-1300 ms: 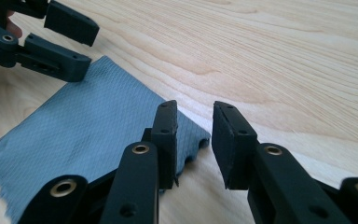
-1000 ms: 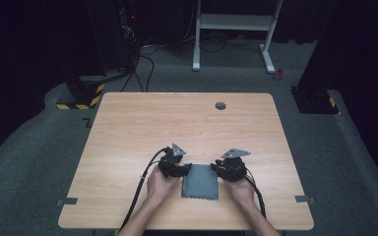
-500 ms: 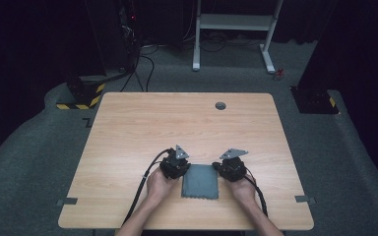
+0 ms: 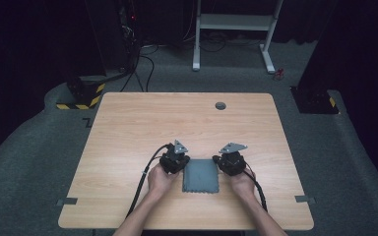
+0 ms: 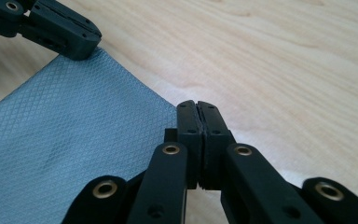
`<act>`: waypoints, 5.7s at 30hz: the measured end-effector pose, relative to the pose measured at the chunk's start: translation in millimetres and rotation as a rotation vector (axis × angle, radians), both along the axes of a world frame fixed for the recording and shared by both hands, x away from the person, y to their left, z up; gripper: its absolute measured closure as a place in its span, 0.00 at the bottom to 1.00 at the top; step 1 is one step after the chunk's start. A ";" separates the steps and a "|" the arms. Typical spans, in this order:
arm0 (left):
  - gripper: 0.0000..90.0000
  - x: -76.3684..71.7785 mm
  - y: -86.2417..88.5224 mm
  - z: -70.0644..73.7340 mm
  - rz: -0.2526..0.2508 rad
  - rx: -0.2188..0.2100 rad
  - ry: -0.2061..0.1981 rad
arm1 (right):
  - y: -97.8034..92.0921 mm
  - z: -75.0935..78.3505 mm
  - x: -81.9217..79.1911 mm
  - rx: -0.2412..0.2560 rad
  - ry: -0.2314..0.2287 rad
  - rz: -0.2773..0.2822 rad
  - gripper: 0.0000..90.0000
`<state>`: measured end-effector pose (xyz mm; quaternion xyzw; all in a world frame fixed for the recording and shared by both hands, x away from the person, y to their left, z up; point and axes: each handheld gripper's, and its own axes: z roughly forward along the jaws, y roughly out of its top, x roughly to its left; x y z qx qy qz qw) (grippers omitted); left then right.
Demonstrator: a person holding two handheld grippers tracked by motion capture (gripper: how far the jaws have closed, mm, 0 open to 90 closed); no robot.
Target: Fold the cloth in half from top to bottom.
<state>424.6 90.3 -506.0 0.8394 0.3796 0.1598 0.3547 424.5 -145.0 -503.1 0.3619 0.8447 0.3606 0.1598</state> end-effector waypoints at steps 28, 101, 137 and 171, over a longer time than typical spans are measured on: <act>0.62 22.7 -7.1 5.3 0.051 0.011 -0.018 | 13.8 4.6 42.7 -0.011 -0.005 -0.083 0.91; 0.42 -63.4 70.0 6.7 0.064 -0.242 -0.071 | -59.3 2.6 -53.7 0.143 -0.061 -0.063 0.60; 0.40 -83.1 108.1 -4.2 0.151 -0.229 -0.055 | -100.5 0.2 -71.5 0.160 -0.075 -0.156 0.59; 0.39 -73.6 121.5 -21.2 0.275 -0.060 -0.040 | -107.5 -18.8 -67.1 -0.022 -0.045 -0.214 0.57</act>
